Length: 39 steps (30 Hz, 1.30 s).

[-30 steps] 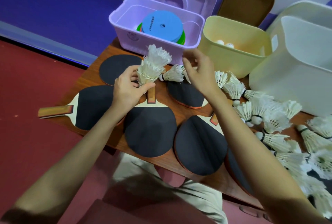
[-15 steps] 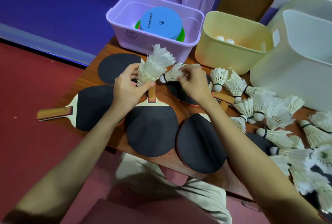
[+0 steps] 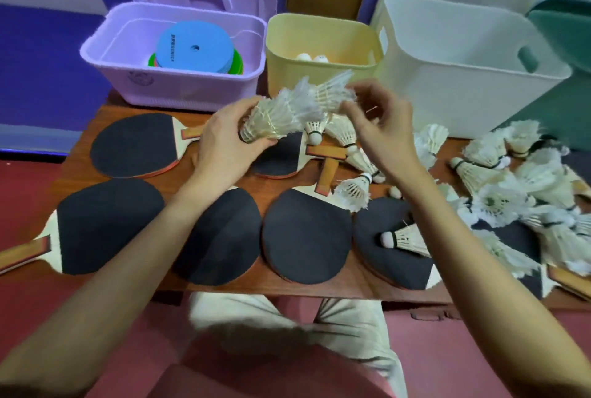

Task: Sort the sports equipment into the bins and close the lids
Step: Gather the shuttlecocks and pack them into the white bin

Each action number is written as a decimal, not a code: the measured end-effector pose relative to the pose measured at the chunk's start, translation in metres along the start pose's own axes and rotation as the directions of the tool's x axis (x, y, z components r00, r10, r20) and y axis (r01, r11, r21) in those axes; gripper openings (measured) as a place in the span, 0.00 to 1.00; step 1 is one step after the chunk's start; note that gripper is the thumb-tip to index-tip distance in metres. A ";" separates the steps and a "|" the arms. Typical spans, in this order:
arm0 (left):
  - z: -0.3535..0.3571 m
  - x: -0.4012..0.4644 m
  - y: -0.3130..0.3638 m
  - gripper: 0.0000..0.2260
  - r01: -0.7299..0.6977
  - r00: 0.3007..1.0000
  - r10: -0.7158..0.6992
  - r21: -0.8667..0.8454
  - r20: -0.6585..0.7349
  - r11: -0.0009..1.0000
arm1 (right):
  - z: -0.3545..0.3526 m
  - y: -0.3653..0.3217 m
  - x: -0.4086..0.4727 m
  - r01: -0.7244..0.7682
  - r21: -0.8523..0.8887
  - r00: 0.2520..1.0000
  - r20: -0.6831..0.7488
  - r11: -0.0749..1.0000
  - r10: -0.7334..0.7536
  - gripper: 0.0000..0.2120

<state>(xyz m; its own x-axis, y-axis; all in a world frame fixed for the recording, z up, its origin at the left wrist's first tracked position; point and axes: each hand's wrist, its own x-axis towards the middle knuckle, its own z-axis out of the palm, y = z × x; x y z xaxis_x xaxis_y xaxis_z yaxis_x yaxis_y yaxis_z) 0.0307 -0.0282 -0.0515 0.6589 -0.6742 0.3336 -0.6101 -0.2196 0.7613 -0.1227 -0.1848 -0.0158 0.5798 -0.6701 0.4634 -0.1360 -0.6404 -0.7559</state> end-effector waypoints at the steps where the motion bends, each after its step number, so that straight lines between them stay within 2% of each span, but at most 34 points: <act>1: 0.007 0.006 0.010 0.26 -0.027 0.999 0.027 0.002 0.025 1.000 | -0.008 0.003 -0.001 -0.002 -0.018 1.000 0.014 1.000 0.002 0.06; 6: 0.048 0.044 0.058 0.27 -0.147 0.977 0.146 -0.004 0.155 0.989 | -0.060 0.025 0.011 -0.054 -0.087 0.994 -0.102 0.995 0.045 0.07; 13: 0.110 0.108 0.135 0.19 -0.365 0.899 0.338 0.051 0.278 0.930 | -0.139 0.065 0.052 -0.152 -0.066 0.954 -0.269 0.986 0.129 0.10; 17: 0.141 0.152 0.167 0.16 -0.431 0.876 0.379 0.135 0.298 0.892 | -0.166 0.090 0.084 -0.146 -0.121 0.943 -0.318 0.982 0.101 0.11; 21: 0.173 0.193 0.190 0.15 -0.421 0.870 0.343 0.174 0.354 0.890 | -0.186 0.118 0.117 -0.143 -0.182 0.946 -0.313 0.973 0.080 0.13; 25: 0.208 0.233 0.196 0.22 -0.336 0.851 0.226 0.159 0.475 0.928 | -0.199 0.146 0.156 -0.270 -0.233 0.947 -0.242 0.934 0.213 0.24; 27: 0.225 0.249 0.191 0.18 -0.277 0.819 0.161 0.133 0.551 0.952 | -0.204 0.161 0.172 -0.326 -0.264 0.943 -0.162 0.908 0.291 0.28; 32: 0.262 0.276 0.171 0.19 -0.201 0.699 -0.013 0.214 0.715 0.956 | -0.207 0.190 0.196 -0.384 -0.391 0.887 0.094 0.837 0.451 0.22; 35: 0.278 0.282 0.158 0.18 -0.136 0.581 -0.113 0.232 0.806 0.963 | -0.205 0.202 0.207 -0.443 -0.456 0.791 0.206 0.772 0.576 0.20; 37: 0.283 0.282 0.157 0.22 -0.146 0.489 -0.164 0.266 0.857 0.953 | -0.203 0.211 0.214 -0.465 -0.532 0.693 0.278 0.707 0.665 0.18; 39: 0.288 0.283 0.158 0.27 -0.189 0.436 -0.204 0.311 0.876 0.932 | -0.199 0.216 0.221 -0.432 -0.623 0.596 0.345 0.652 0.725 0.14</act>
<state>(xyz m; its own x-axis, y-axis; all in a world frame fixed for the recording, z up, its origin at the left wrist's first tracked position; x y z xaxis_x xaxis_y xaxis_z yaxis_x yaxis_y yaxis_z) -0.0060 -0.4570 0.0027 0.0262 -0.8674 -0.4970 -0.8294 -0.2963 0.4735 -0.1840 -0.5465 0.0155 0.5244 -0.7342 -0.4313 -0.8397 -0.3618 -0.4050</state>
